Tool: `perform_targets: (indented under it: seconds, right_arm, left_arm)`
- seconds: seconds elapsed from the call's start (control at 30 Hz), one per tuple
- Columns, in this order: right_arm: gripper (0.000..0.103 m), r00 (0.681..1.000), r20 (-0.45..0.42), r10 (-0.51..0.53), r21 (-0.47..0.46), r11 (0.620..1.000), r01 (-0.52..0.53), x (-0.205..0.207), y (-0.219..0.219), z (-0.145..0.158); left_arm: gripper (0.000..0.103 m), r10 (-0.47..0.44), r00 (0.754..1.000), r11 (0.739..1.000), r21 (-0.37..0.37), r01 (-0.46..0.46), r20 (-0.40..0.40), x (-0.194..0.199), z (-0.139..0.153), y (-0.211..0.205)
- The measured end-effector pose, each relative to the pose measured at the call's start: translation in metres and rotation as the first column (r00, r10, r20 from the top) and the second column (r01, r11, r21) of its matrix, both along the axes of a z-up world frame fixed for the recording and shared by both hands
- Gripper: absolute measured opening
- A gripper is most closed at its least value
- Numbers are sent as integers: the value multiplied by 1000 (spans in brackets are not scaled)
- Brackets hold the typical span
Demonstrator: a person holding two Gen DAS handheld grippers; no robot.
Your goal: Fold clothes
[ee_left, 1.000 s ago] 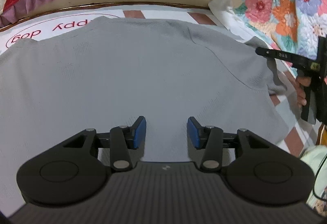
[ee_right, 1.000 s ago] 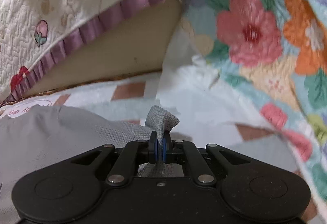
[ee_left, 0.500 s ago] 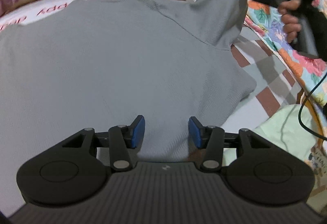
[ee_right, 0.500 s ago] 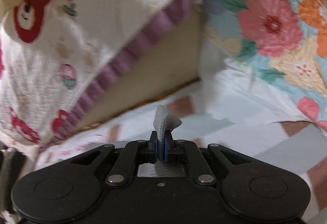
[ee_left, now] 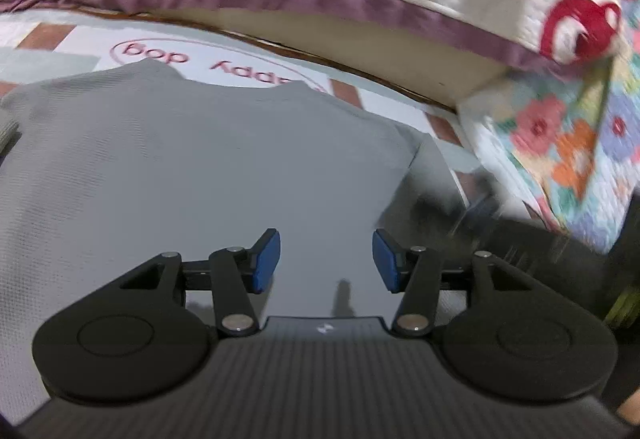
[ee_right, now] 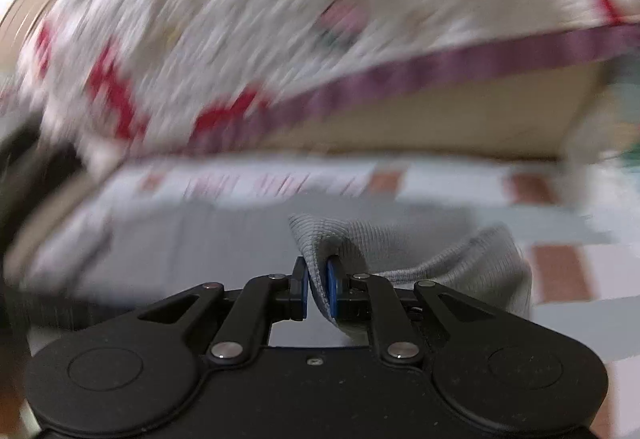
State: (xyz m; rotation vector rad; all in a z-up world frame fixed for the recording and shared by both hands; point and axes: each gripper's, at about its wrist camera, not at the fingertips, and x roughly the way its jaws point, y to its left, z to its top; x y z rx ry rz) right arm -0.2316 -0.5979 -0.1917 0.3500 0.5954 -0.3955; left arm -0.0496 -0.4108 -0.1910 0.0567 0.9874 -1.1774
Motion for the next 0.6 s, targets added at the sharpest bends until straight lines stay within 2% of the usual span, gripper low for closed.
perform_targets:
  seconds: [0.07,0.1,0.13,0.2,0.3,0.47,0.6]
  right_arm:
    - [16,999,-5,45,38,998,-45,-7,5,-12]
    - [26,997,21,78,38,996,-79,-18,7,-11]
    - [45,992,53,114,32,993,-116,-31,10,-9]
    - [53,975,119,188,-13,982,-188,-63,15,2]
    - [53,974,126,187,-73,981,-179,-108,12,16]
    - [53,1000,5,21,-130,991,-20,-144,-9,14]
    - [53,999,-36,-12,-82,997,9,-141,-22,5]
  left_arm:
    - [50,9,1000,1000,5,-9,-15,3,-3,-3]
    - [50,4,1000,1000,4,-4,-19,2,-4,-4]
    - [52,-7,1000,1000,-1,7,-21,-1,-6,-6]
    - [52,-25,999,1000,-5,25,-36,-6,-11,-12]
    - [53,-46,997,999,-12,45,-67,-12,-21,-23]
    - [54,-26,989,998,-59,18,-144,-18,-31,-43]
    - [57,-34,979,999,-37,27,-199,-17,-39,-59]
